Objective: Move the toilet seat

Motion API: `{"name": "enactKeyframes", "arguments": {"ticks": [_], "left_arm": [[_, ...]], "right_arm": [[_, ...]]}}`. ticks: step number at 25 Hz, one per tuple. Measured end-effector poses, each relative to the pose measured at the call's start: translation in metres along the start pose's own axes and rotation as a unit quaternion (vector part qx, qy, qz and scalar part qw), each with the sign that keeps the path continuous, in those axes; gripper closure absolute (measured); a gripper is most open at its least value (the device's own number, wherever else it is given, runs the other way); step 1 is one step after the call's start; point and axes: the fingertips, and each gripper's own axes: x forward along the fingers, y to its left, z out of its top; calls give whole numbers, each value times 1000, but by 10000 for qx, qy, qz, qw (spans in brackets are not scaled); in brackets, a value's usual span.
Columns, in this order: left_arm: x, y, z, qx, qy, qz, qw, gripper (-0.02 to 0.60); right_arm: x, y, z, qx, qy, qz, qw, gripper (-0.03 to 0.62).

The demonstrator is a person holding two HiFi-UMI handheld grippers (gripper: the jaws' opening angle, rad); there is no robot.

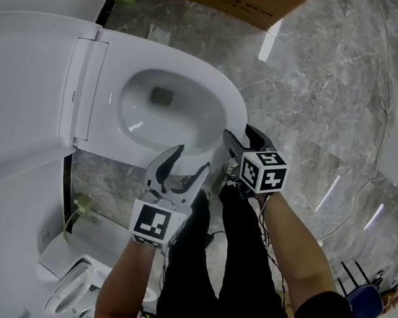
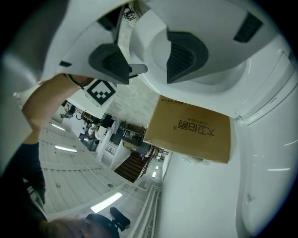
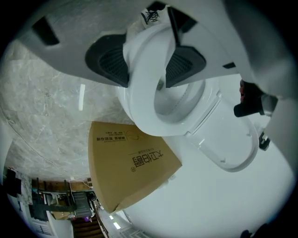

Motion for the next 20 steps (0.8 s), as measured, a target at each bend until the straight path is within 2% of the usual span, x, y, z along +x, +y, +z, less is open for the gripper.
{"name": "enactKeyframes", "arguments": {"ticks": [3, 11, 13, 20], "left_arm": [[2, -2, -1, 61, -62, -29, 10000, 343], [6, -17, -4, 176, 145, -252, 9994, 344], [6, -25, -5, 180, 254, -359, 9989, 343], [9, -55, -13, 554, 454, -704, 9949, 342]], "right_arm": [[-2, 0, 2, 202, 43, 84, 9998, 364], [-19, 11, 14, 315, -59, 374, 9988, 367], [-26, 17, 17, 282, -62, 505, 9983, 349], [-58, 37, 38, 333, -198, 928, 9949, 342]]}}
